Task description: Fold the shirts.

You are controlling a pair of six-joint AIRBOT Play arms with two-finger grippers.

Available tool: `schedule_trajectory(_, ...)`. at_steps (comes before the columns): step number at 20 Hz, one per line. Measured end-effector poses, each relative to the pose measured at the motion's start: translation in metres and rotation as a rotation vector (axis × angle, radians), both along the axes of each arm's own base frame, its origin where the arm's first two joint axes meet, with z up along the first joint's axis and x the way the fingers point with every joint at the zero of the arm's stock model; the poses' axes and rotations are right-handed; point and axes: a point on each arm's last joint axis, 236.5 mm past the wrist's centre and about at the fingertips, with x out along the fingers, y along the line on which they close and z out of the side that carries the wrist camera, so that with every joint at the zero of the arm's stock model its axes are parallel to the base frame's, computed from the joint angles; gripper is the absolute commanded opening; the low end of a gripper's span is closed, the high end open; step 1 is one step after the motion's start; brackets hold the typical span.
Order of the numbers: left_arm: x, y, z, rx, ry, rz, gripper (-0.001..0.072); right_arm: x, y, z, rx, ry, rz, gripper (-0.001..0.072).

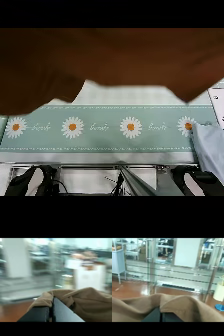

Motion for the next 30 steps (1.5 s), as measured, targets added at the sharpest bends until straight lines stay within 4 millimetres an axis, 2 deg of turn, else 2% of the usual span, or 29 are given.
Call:
schedule_trajectory(2, -0.024, 0.001, -0.009, 0.019, 0.005, 0.063, 0.0028, -0.021, 0.0, -0.007, -0.009, 0.017, -0.004, 0.0022)
schedule_trajectory(4, -0.038, 0.001, -0.025, 0.022, 0.035, 0.084, 0.0028, -0.03, 0.002, -0.02, -0.015, 0.059, 0.002, 0.0022)
schedule_trajectory(6, -0.035, 0.009, -0.049, 0.004, 0.102, 0.104, 0.0028, -0.026, 0.003, -0.04, -0.018, 0.139, 0.006, 0.0022)
schedule_trajectory(8, -0.015, 0.017, -0.082, -0.031, 0.206, 0.095, 0.0028, -0.008, 0.005, -0.074, -0.016, 0.266, 0.02, 0.0022)
schedule_trajectory(10, 0.017, 0.02, -0.127, -0.083, 0.344, 0.05, 0.0029, 0.02, 0.01, -0.118, -0.003, 0.418, 0.052, 0.0022)
schedule_trajectory(12, 0.053, 0.021, -0.184, -0.149, 0.504, -0.017, 0.0029, 0.055, 0.014, -0.168, 0.019, 0.555, 0.077, 0.0022)
schedule_trajectory(15, 0.11, 0.027, -0.284, -0.261, 0.745, -0.095, 0.0029, 0.123, 0.012, -0.245, 0.081, 0.699, 0.073, 0.0022)
schedule_trajectory(18, 0.16, 0.03, -0.369, -0.349, 0.921, -0.13, 0.0029, 0.192, 0.009, -0.321, 0.147, 0.831, 0.054, 0.0022)
schedule_trajectory(20, 0.196, 0.027, -0.411, -0.401, 0.996, -0.141, 0.0029, 0.232, 0.011, -0.363, 0.185, 0.906, 0.054, 0.0022)
schedule_trajectory(21, 0.213, 0.024, -0.425, -0.428, 1.017, -0.147, 0.0029, 0.251, 0.012, -0.38, 0.208, 0.935, 0.058, 0.0022)
schedule_trajectory(22, 0.231, 0.021, -0.434, -0.457, 1.027, -0.153, 0.0029, 0.272, 0.014, -0.395, 0.231, 0.962, 0.064, 0.0022)
schedule_trajectory(25, 0.281, 0.012, -0.459, -0.517, 1.069, -0.175, 0.0046, 0.331, 0.019, -0.424, 0.326, 1.005, 0.074, 0.0029)
schedule_trajectory(26, 0.293, 0.01, -0.464, -0.531, 1.083, -0.186, 0.0317, 0.347, 0.02, -0.43, 0.366, 1.014, 0.077, 0.0232)
schedule_trajectory(27, 0.304, 0.007, -0.467, -0.544, 1.092, -0.198, 0.0687, 0.361, 0.021, -0.435, 0.415, 1.021, 0.082, 0.0633)
schedule_trajectory(28, 0.313, 0.004, -0.469, -0.557, 1.098, -0.212, 0.0707, 0.374, 0.022, -0.437, 0.469, 1.025, 0.094, 0.0627)
schedule_trajectory(30, 0.319, 0.0, -0.469, -0.567, 1.133, -0.245, 0.0705, 0.386, 0.022, -0.437, 0.55, 1.046, 0.135, 0.0626)
